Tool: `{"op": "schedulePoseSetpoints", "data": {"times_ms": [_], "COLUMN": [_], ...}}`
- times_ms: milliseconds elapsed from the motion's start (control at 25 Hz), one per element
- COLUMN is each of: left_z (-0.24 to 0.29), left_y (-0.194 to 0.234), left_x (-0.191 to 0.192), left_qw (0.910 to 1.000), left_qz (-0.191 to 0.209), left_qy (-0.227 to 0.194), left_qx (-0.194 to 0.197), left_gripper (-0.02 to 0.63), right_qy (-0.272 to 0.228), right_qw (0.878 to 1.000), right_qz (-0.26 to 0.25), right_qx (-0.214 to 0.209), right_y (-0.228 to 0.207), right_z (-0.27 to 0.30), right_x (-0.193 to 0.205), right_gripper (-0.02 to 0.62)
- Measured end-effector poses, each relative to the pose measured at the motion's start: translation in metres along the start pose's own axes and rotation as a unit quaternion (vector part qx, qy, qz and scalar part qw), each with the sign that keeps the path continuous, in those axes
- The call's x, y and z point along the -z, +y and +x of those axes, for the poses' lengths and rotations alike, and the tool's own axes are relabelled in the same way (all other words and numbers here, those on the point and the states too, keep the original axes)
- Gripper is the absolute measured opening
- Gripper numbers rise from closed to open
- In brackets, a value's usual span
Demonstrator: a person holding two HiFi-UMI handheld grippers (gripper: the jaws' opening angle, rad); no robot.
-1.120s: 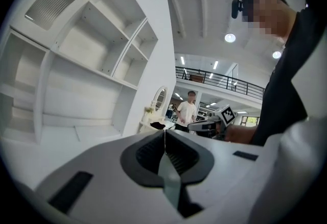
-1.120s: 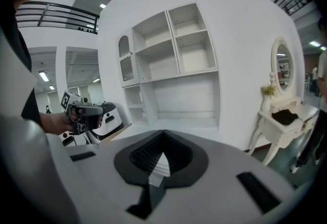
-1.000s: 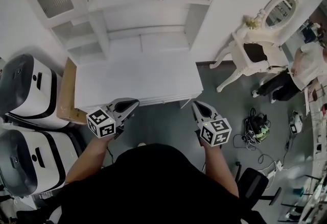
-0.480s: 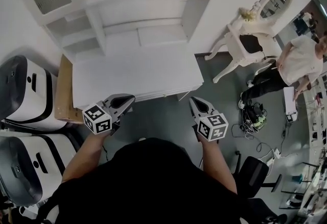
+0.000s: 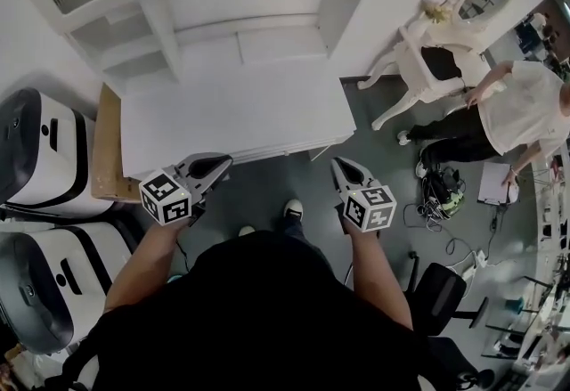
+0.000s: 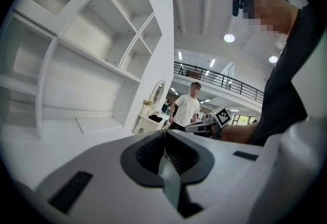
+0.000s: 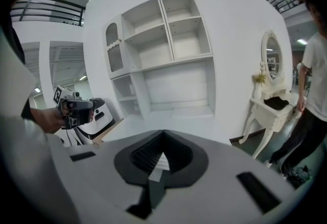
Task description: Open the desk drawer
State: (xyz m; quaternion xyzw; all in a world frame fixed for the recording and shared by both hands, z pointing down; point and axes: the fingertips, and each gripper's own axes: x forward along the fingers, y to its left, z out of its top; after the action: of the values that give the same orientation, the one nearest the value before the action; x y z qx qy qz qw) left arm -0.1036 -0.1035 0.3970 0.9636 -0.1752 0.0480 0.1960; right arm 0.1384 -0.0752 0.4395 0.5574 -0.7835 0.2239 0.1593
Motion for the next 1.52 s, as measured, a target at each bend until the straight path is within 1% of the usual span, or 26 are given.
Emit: {"op": "schedulePoseSetpoints", "data": {"times_ms": [240,400,560,680,1120,1520], "left_z": [0.017,0.026,0.037,0.043,0.043,0.023], "left_y": [0.005,0.013,0.021,0.027,0.049,0.065], "left_x": [0.0,0.004,0.005,0.01,0.025,0.053], "left_qw": [0.9997,0.999,0.9979,0.9969,0.9911,0.9826], "left_qz": [-0.001,-0.008,-0.01,-0.014,-0.037,-0.073], "left_qy": [-0.001,0.008,0.012,0.016,0.015,0.025], "left_qx": [-0.024,-0.043,-0.063,-0.075,-0.127,-0.169], "left_gripper": [0.009,0.009,0.009,0.01,0.009,0.01], "right_qy": [0.019,0.034,0.06,0.082,0.153,0.226], "right_qw": [1.0,0.999,0.998,0.996,0.986,0.97], "right_qz": [0.016,0.025,0.031,0.034,0.023,0.008], "right_qx": [-0.01,-0.013,-0.018,-0.026,-0.062,-0.091], "right_y": [-0.029,-0.051,-0.073,-0.082,-0.088,-0.08], "right_z": [0.028,0.053,0.077,0.095,0.153,0.197], "right_x": [0.022,0.036,0.054,0.072,0.128,0.186], "right_gripper": [0.002,0.002,0.002,0.002,0.002,0.003]}}
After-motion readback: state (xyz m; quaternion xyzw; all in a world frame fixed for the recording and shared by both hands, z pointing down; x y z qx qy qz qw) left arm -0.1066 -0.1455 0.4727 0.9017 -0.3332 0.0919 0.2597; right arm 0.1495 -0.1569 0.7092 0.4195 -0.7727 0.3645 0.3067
